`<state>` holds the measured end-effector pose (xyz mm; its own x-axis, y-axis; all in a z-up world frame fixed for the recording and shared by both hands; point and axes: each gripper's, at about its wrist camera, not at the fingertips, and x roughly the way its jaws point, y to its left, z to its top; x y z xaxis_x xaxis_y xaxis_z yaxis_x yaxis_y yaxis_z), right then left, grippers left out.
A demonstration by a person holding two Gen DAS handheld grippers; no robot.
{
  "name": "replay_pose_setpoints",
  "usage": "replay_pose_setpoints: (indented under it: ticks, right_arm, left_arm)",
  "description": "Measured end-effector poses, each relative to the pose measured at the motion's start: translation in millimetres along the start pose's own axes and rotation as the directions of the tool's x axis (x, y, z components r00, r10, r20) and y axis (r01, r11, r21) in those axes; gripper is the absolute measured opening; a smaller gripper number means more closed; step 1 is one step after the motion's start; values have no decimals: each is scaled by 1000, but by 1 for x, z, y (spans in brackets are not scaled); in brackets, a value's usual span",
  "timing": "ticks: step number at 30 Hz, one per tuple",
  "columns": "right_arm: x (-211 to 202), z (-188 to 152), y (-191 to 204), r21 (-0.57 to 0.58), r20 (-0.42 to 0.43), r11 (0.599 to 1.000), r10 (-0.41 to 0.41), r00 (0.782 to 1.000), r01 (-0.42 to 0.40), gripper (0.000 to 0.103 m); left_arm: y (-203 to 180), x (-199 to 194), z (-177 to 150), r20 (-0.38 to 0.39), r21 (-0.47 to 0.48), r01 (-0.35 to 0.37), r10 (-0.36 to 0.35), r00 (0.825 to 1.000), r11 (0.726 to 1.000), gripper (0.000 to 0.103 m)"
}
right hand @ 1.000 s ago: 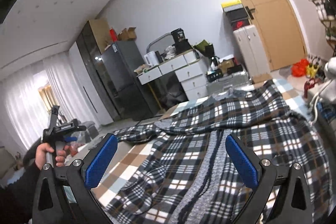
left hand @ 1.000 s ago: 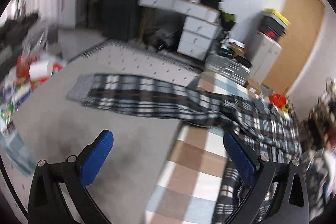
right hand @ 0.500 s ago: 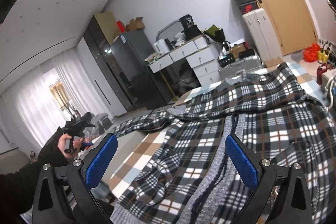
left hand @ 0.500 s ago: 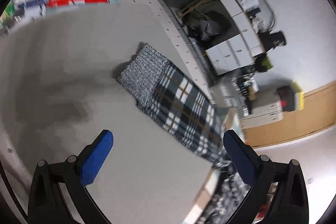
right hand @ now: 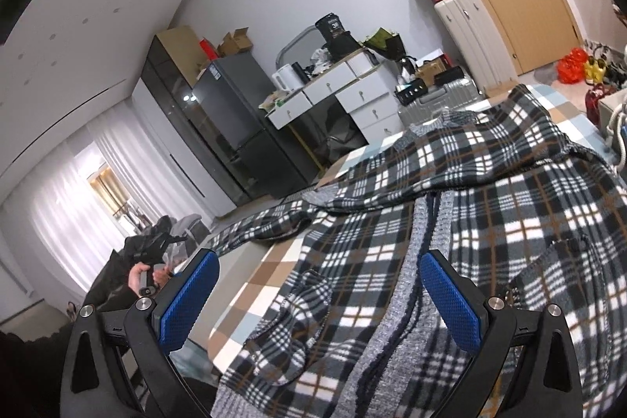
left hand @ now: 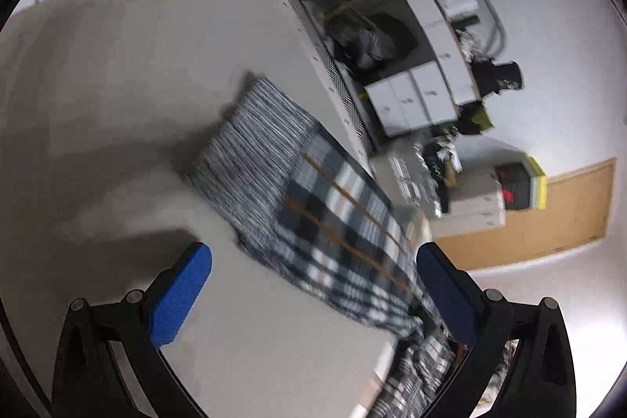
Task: Fold large clothes
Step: 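Grasp the other sleeve's grey knit cuff with the left tool, then lift the sleeve and lay it across the shirt body with the left tool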
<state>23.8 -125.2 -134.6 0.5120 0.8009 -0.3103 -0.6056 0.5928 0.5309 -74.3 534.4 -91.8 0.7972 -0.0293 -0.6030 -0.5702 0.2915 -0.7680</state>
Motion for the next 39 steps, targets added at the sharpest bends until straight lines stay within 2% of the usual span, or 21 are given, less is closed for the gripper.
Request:
replay_pose_setpoints:
  ticks: [1, 3, 4, 6, 8, 10, 12, 14, 17, 20, 21, 23, 24, 25, 26, 30, 32, 33, 36, 37, 39]
  right_arm:
    - [0, 0, -1, 0, 0, 1000, 2, 1000, -2, 103]
    - [1, -1, -1, 0, -2, 1000, 0, 1000, 0, 103]
    - [2, -1, -1, -1, -5, 1000, -2, 1000, 2, 103]
    - [4, -2, -1, -4, -16, 1000, -5, 1000, 5, 103]
    - [5, -3, 0, -8, -24, 1000, -5, 1000, 5, 103]
    - [8, -4, 1, -15, -35, 1000, -7, 999, 6, 103]
    - [10, -5, 3, -20, -40, 1000, -7, 999, 6, 103]
    - [11, -6, 4, -23, -40, 1000, -7, 999, 6, 103]
    - [12, -7, 4, -22, -43, 1000, -7, 999, 6, 103]
    - [12, -7, 4, -20, -46, 1000, -9, 999, 8, 103]
    - [13, -7, 4, -19, -47, 1000, -10, 999, 10, 103]
    - [13, -8, 3, -14, -53, 1000, -10, 999, 10, 103]
    - [14, -8, 3, -10, -54, 1000, -11, 998, 10, 103]
    - [14, -9, 2, -7, -55, 1000, -12, 998, 11, 103]
    - [14, -9, 2, -3, -56, 1000, -13, 998, 13, 103]
    - [14, -10, 2, -2, -56, 1000, -14, 998, 14, 103]
    - [15, -9, 1, -3, -59, 1000, -12, 998, 12, 103]
    - [15, -9, 1, -4, -59, 1000, -12, 998, 12, 103]
    - [15, -9, 1, -3, -60, 1000, -11, 998, 11, 103]
    - [16, -10, 0, -3, -61, 1000, -12, 998, 12, 103]
    - [16, -10, 0, -1, -63, 1000, -10, 998, 10, 103]
  left_arm:
    - [0, -2, 2, 28, 10, -18, 17, 999, 1000, 97]
    - [1, -3, 3, 69, 55, -68, 64, 996, 996, 83]
    - [1, -3, 4, 82, 75, -79, 73, 994, 994, 81]
    - [4, -3, 6, 109, 68, -70, 63, 992, 995, 77]
    - [11, -3, 9, 128, 50, -75, 68, 989, 996, 63]
    - [18, -2, 14, 135, 30, -119, 114, 984, 992, 22]
    - [23, 2, 13, 142, 20, -150, 145, 979, 989, 7]
    - [24, 2, 12, 151, 22, -138, 133, 979, 990, 6]
    - [18, 0, 9, 169, 58, -159, 147, 975, 986, 6]
    - [3, -2, 8, 190, 119, -131, 107, 976, 984, 5]
    - [-3, -3, 6, 189, 162, -95, 63, 980, 982, 5]
    - [-12, -4, 4, 211, 244, -90, 37, 977, 966, 5]
    - [-12, -2, 4, 191, 257, -54, 4, 982, 965, 5]
    - [-10, 2, 6, 160, 249, -12, -29, 987, 968, 5]
    - [-7, 3, 8, 153, 233, -7, -29, 988, 972, 5]
    - [10, 7, 16, 166, 149, -36, 11, 986, 988, 9]
    - [16, 12, 20, 127, 116, -39, 24, 992, 992, 18]
    - [20, 14, 21, 108, 100, -51, 40, 993, 994, 26]
    - [20, 12, 18, 107, 95, -25, 15, 994, 995, 33]
    - [21, 11, 18, 108, 94, -9, -1, 994, 996, 41]
    - [14, 12, 15, 112, 107, 5, -17, 994, 994, 52]
